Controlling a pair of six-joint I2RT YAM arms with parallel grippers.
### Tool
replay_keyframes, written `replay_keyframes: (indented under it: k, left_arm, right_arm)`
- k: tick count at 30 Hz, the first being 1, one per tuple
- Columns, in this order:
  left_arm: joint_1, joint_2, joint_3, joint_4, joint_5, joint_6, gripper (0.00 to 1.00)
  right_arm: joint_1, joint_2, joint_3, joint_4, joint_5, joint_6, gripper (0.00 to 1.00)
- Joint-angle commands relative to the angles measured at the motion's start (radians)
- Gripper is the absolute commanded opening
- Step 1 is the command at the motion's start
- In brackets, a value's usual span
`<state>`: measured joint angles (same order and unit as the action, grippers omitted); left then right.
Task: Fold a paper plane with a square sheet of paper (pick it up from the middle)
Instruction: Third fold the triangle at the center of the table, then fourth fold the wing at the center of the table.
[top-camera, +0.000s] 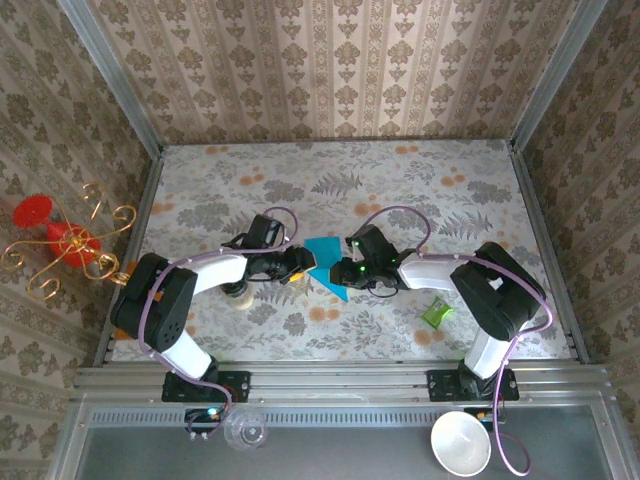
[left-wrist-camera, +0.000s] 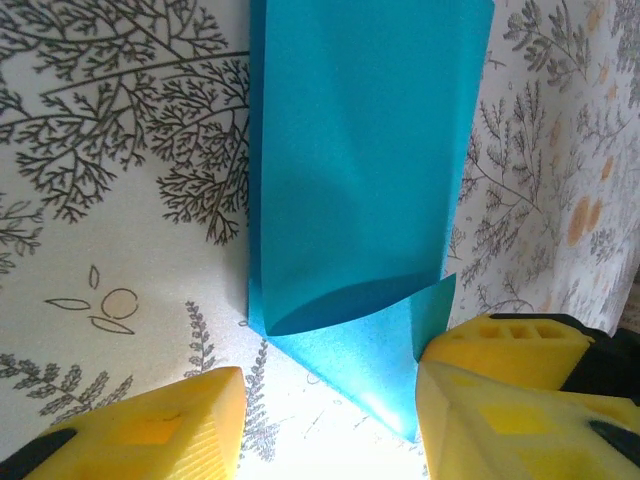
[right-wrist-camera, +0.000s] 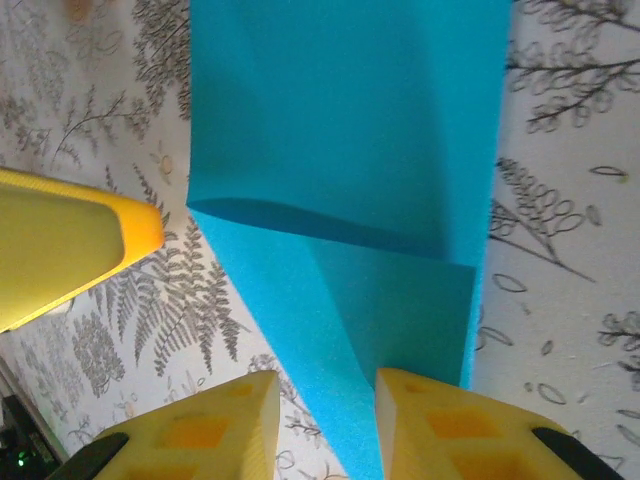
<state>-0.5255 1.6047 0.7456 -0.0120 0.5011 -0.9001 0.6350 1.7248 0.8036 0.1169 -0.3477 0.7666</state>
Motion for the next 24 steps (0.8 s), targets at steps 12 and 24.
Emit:
replay_keyframes:
  k: [12,24]
  left_arm:
    - [-0.010,0.082,-0.009,0.147,0.081,-0.101,0.52]
    - [0.011,0.107,0.003,0.215,0.206,-0.018,0.42]
  right_arm:
    - [-0.037,-0.016,-0.054,0.089,-0.023,0.039,0.34]
    - [-0.041,-0.014,-0.060,0.061,-0.012,0.018,0.27]
